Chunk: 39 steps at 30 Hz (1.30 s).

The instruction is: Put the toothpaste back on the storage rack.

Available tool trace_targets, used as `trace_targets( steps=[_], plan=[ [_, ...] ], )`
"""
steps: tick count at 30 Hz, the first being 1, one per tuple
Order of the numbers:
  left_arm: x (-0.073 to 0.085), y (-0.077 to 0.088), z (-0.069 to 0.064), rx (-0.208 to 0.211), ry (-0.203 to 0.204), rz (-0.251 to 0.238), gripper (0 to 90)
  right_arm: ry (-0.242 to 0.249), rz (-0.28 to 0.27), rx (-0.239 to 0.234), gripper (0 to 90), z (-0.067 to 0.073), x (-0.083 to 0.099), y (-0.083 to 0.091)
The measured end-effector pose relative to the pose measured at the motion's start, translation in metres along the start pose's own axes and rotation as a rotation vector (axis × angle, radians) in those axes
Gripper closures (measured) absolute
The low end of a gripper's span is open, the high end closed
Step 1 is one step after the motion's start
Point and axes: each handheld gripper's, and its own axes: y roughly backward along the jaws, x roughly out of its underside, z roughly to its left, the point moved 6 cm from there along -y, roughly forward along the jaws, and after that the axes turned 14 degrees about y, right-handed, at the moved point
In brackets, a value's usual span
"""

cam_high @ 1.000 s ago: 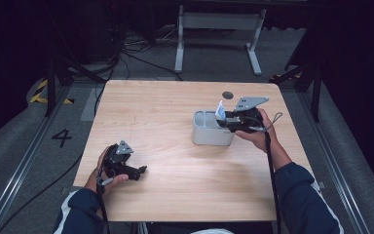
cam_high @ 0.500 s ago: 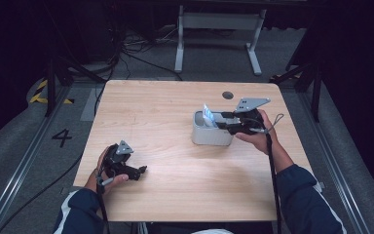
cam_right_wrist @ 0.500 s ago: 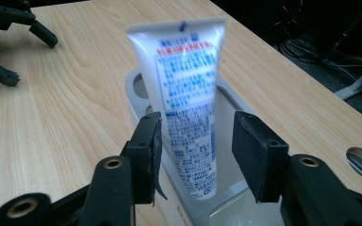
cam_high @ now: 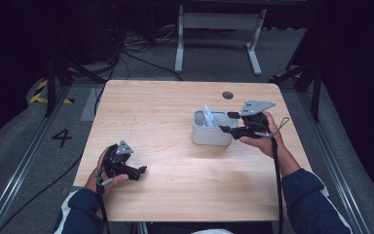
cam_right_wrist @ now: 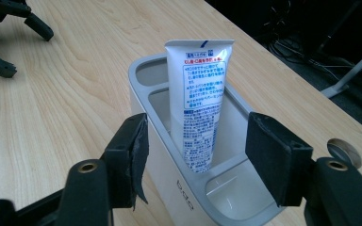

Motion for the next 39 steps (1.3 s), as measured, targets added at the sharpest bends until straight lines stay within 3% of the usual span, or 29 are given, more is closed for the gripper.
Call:
trace_targets(
  steps=[24,39],
  plan=[
    [0.0,0.0,0.0,-0.001,-0.001,-0.001,0.1,0.098,0.089,0.036,33.1,0.012,0.021,0.031],
    [0.0,0.0,0.0,0.0,0.0,-0.001,0.1,0.096,0.12,0.067,30.3,0.018,0.04,0.044]
  ],
)
